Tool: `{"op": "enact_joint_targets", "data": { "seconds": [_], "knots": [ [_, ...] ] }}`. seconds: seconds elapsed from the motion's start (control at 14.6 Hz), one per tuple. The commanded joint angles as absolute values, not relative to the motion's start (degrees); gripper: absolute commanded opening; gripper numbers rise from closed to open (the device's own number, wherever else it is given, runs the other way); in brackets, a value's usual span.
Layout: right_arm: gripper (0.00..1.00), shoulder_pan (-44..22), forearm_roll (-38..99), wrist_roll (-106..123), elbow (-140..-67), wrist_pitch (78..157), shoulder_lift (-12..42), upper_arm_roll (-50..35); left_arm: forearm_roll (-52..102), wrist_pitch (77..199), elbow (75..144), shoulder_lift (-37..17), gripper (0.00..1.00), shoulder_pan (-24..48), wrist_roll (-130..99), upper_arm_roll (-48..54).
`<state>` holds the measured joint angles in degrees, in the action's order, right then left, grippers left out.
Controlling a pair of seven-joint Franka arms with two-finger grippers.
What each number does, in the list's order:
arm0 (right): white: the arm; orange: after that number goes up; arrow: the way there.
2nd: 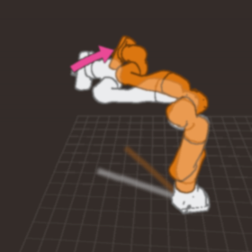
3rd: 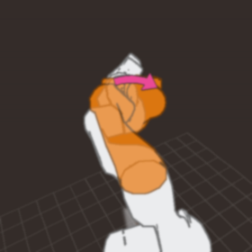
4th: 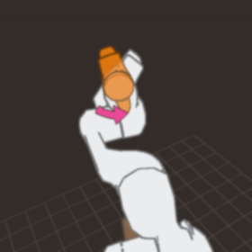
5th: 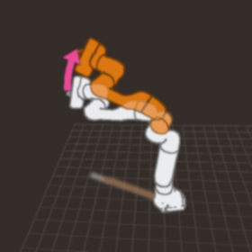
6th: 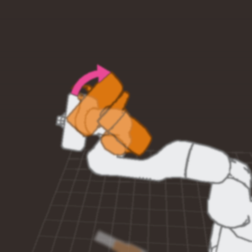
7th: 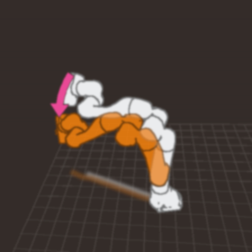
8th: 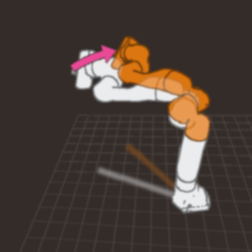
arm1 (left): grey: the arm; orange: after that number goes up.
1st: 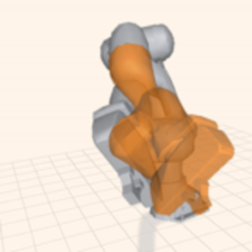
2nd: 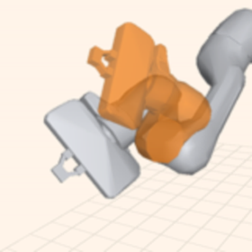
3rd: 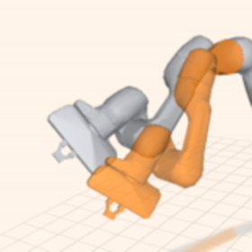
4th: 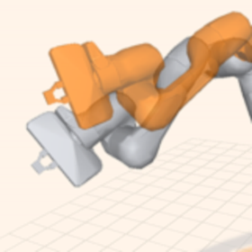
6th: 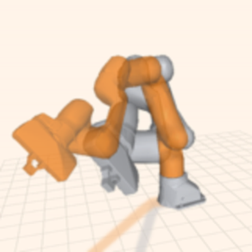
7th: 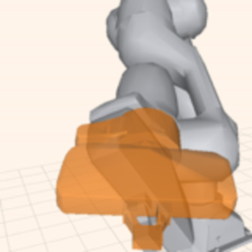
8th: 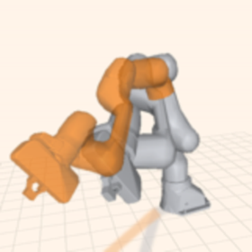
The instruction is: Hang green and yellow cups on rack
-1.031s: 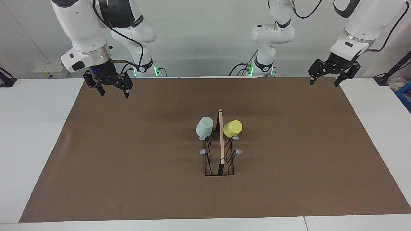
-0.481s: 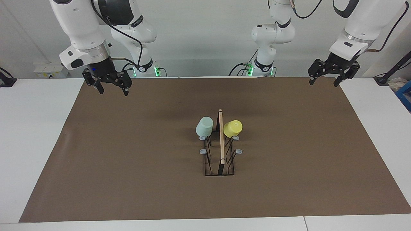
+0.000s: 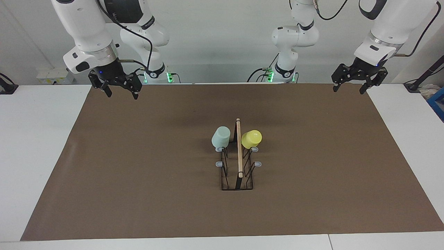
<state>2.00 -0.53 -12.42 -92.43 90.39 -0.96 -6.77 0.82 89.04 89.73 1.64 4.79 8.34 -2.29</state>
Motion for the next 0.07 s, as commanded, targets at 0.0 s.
{"op": "enact_joint_targets", "data": {
  "seconds": [0.0],
  "knots": [
    [1.00,2.4,0.0,-12.4,-90.8,89.3,0.0,-6.8,0.9,89.0,91.1,2.8,1.00,5.4,9.1,-2.8]
  ]
}}
